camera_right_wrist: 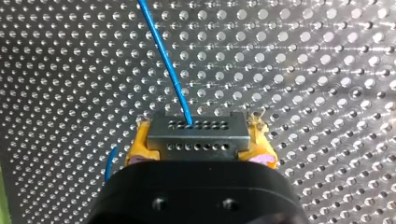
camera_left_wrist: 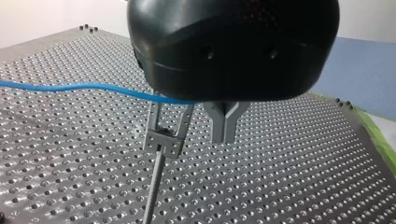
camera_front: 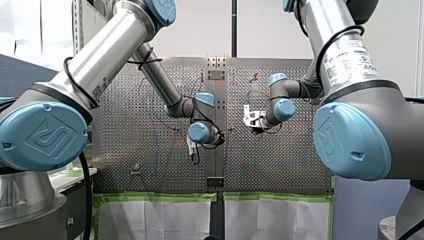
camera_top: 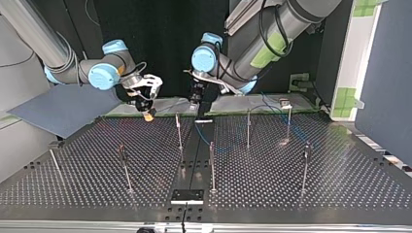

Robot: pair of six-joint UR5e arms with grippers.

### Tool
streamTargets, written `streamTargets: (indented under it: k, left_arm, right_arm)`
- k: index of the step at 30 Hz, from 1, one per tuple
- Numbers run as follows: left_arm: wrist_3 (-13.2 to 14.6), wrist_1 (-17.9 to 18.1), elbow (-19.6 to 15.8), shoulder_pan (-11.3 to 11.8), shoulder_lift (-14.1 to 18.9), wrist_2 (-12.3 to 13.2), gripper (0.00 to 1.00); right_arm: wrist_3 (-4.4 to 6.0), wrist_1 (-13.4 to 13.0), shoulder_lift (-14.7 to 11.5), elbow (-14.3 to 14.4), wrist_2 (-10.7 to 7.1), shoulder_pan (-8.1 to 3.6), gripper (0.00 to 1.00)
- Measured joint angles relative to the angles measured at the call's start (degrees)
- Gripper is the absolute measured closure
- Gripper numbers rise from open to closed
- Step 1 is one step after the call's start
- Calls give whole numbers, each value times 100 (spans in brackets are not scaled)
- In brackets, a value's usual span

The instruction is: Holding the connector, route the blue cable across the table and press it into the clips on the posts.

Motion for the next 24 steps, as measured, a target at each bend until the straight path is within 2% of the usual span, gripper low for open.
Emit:
streamTargets:
  k: [10, 14, 19, 24]
  left_arm:
    - [4, -212, 530, 0, -9, 12, 98]
    - [5, -288, 727, 0, -48, 96, 98]
    - [49, -477, 939, 0, -248, 195, 98]
    - [60, -487, 1018, 0, -483, 226, 98]
  right_arm:
    - [32, -107, 6, -68, -50, -100, 100]
    - [35, -109, 16, -119, -51, -151, 100]
    - [35, -121, 36, -137, -52, -211, 100]
    - [19, -132, 129, -145, -52, -255, 100]
